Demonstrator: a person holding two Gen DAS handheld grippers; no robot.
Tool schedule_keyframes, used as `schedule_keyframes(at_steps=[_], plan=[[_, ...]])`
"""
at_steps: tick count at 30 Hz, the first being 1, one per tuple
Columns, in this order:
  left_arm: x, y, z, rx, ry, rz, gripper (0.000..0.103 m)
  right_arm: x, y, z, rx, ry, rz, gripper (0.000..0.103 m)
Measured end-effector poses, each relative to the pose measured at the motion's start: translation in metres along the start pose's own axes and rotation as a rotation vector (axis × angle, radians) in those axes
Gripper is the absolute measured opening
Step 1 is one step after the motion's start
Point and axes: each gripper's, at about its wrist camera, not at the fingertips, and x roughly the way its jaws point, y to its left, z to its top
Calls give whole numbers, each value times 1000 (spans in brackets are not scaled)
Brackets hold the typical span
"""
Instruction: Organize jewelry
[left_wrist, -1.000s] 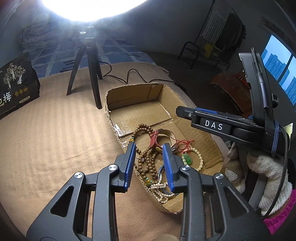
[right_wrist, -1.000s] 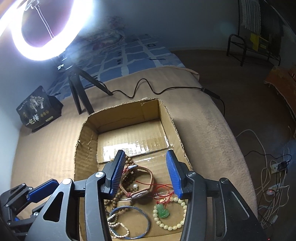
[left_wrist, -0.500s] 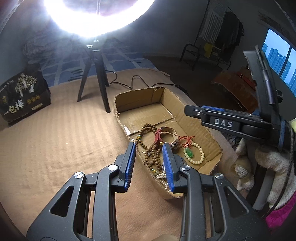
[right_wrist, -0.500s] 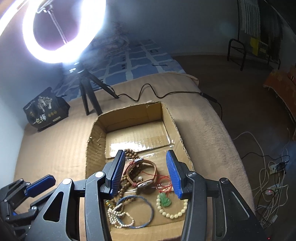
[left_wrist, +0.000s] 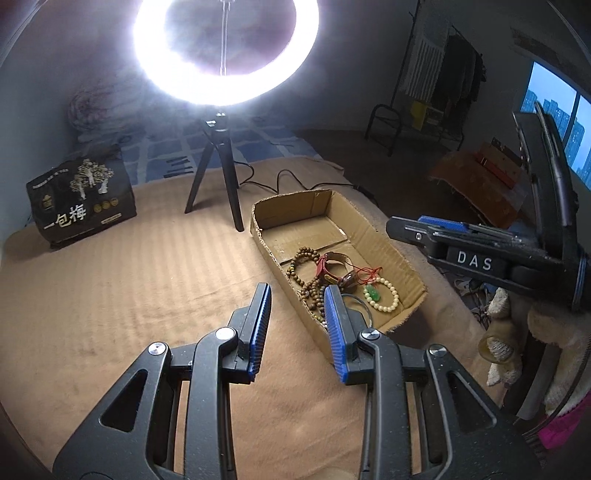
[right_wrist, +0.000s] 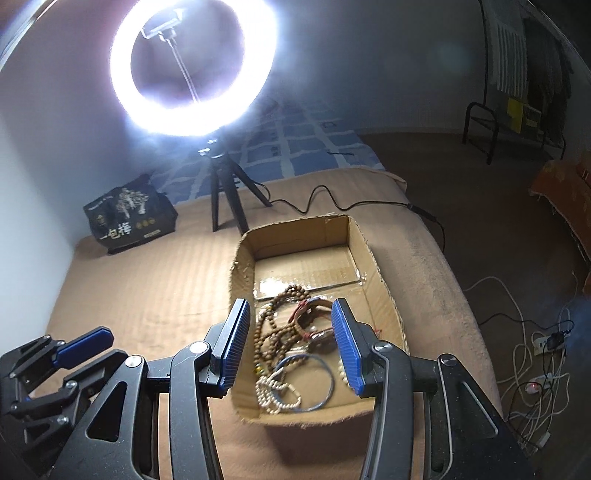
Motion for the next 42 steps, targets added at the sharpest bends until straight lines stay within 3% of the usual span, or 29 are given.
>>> schedule_keyframes(at_steps=[11, 16, 20, 23, 26, 30, 34, 38, 42], plan=[[-52, -11, -22, 41, -46, 18, 29, -46, 32, -25, -117, -65, -41, 45], [-73, -18, -30, 58, -79, 29, 30, -66, 37, -34, -115, -108, -27, 62], [-87, -25, -36, 79, -120, 44, 56, -81, 44, -42, -134, -152, -45, 68], [-93, -29, -41, 90, -140, 54, 63, -85, 47, -47, -147, -179, -71, 78], [-95, -29, -44, 92, -145, 56, 74, -87, 46, -49, -146, -196, -99, 80], [-96, -31, -48, 124, -161, 109, 83, -87, 45, -51, -149, -207, -113, 80], [-94, -30, -51, 146, -156, 147, 85, -85, 41, -49, -128, -209, -121, 81], [-94, -29, -50, 136, -163, 187, 100, -86, 37, -50, -94, -211, -114, 81], [-96, -30, -50, 134, -175, 184, 100, -86, 38, -50, -100, -216, -116, 81]])
